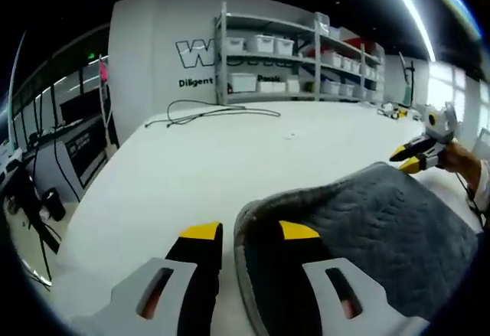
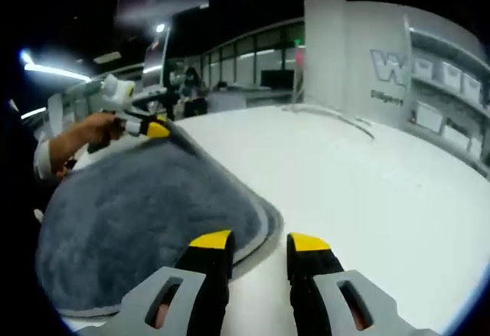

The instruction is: Open the folded towel by lifting each exposed corner and separating the folded layers until the towel lies flat within the target outline without major curled edges

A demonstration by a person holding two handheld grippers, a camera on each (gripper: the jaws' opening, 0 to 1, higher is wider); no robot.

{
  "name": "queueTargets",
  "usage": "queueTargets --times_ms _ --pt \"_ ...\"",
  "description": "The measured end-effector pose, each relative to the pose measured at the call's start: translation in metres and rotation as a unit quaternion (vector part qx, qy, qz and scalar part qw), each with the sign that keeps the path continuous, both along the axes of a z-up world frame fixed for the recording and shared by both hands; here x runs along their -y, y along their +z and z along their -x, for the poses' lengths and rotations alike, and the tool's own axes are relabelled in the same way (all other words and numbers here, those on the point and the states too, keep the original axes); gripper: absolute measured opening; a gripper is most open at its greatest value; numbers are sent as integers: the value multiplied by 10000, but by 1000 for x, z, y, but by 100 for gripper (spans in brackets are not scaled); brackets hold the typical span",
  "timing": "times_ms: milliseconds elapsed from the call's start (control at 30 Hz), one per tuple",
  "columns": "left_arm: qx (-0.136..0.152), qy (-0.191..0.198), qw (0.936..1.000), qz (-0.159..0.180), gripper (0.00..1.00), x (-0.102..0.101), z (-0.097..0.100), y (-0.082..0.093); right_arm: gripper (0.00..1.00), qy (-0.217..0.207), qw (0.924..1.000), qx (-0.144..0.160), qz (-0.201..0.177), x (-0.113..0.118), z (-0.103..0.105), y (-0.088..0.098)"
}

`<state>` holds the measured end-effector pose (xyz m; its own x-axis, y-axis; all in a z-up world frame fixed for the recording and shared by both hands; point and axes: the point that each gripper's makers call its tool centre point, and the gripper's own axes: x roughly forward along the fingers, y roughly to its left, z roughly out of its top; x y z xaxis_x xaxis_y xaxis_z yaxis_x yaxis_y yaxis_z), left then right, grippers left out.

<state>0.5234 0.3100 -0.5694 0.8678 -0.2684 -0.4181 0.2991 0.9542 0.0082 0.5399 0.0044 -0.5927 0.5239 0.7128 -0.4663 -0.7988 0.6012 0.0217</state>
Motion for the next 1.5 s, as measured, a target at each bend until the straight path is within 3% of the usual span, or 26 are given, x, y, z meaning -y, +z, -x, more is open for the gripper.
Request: queueTargets --times_ms 333,600,800,1000,1500 --pt "-294 -74 9994 -175 23 -2 1 -13 24 16 9997 -175 -156 -2 3 -4" --pt "-361 -127 9992 -134 8 6 0 -21 10 150 9995 -196 -197 -5 5 -3" --pt "-376 -151 9991 -125 7 9 -1 -22 1 183 9995 -145 -225 -6 6 -1" --pt "-444 -78 9989 118 5 5 -6 -23 0 216 9996 -79 -159 -6 7 0" --pt "-538 -256 9982 7 5 12 -19 -20 0 154 9997 15 -166 3 18 14"
